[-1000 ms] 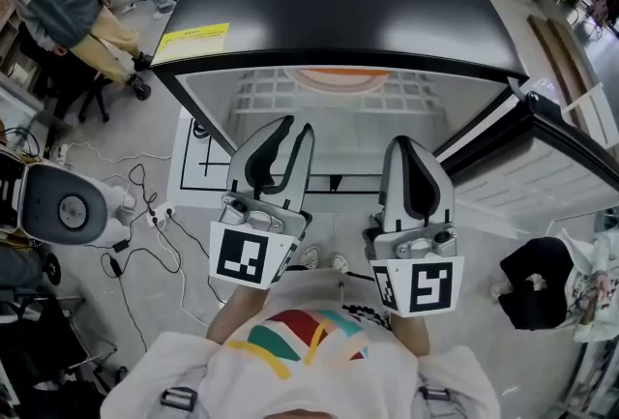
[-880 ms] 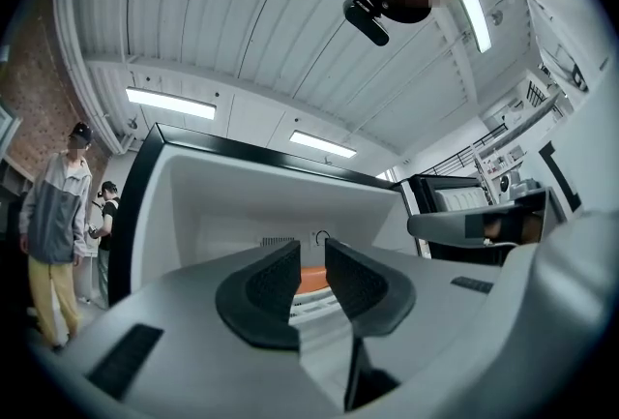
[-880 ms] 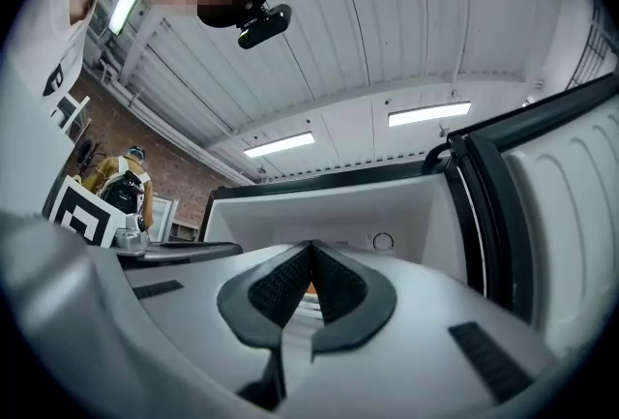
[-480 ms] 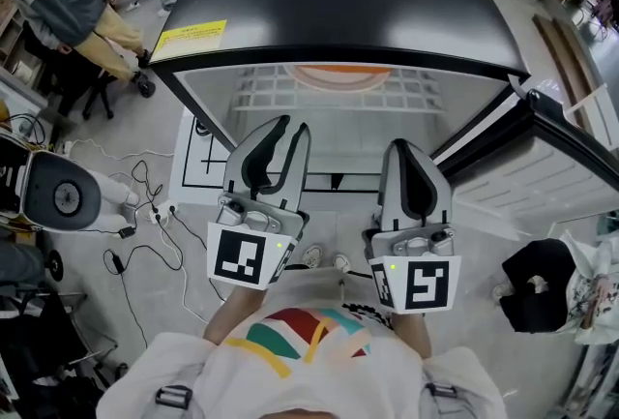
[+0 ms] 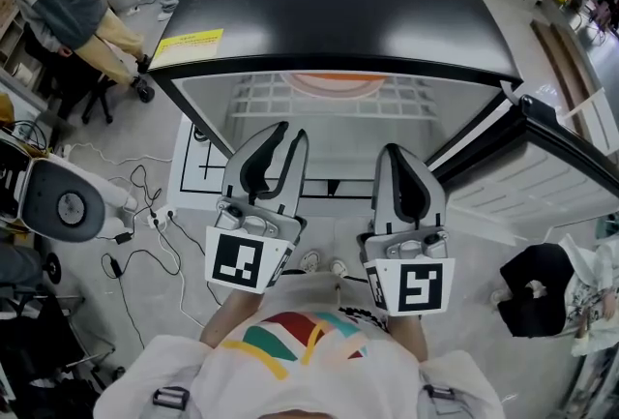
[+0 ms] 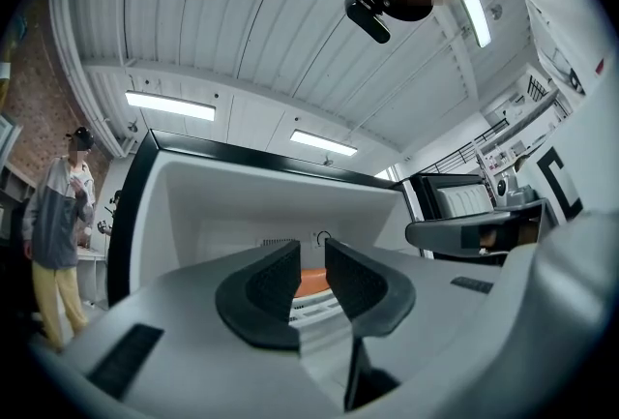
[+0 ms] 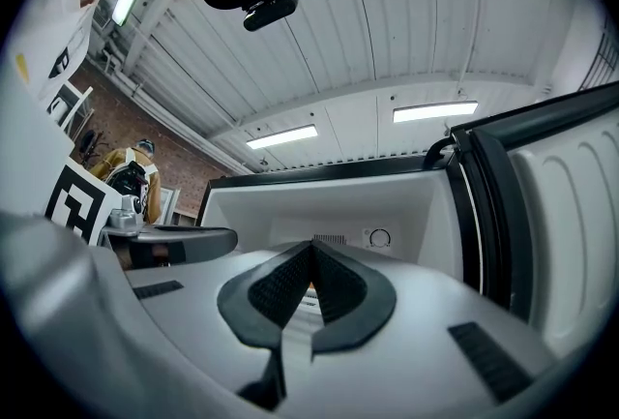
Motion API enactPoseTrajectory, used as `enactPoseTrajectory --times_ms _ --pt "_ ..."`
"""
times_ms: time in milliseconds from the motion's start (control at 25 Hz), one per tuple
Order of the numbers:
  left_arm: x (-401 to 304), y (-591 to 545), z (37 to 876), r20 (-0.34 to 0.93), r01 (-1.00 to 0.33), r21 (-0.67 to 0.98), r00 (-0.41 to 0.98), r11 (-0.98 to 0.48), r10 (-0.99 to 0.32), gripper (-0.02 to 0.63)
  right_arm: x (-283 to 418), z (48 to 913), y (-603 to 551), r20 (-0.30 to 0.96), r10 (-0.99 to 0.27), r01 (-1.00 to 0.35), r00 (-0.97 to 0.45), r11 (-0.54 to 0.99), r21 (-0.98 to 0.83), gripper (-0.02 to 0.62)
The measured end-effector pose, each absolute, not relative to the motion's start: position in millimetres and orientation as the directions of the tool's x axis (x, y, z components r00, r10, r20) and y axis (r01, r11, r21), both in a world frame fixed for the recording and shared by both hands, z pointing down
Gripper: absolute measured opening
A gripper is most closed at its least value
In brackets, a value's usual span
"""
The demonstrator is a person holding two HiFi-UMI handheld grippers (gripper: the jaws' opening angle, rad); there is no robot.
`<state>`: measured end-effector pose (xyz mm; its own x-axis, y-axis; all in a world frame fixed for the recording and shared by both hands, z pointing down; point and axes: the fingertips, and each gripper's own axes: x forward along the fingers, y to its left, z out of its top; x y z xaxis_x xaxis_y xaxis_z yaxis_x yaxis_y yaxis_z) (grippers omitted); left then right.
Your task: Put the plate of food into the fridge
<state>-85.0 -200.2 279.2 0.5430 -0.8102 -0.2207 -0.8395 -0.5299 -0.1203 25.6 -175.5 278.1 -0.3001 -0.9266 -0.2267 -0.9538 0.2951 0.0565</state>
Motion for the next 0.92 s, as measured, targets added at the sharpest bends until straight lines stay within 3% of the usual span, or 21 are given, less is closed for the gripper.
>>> enactPoseTrajectory --times_ms 920 --pt "-82.5 -205.1 291.8 -0.187 -0.832 -0.092 0.554 -0.547 -0.811 0.087 13.8 283.7 -176.7 -0.187 -0.918 -0.936 -0.349 0.332 0.117 0.000"
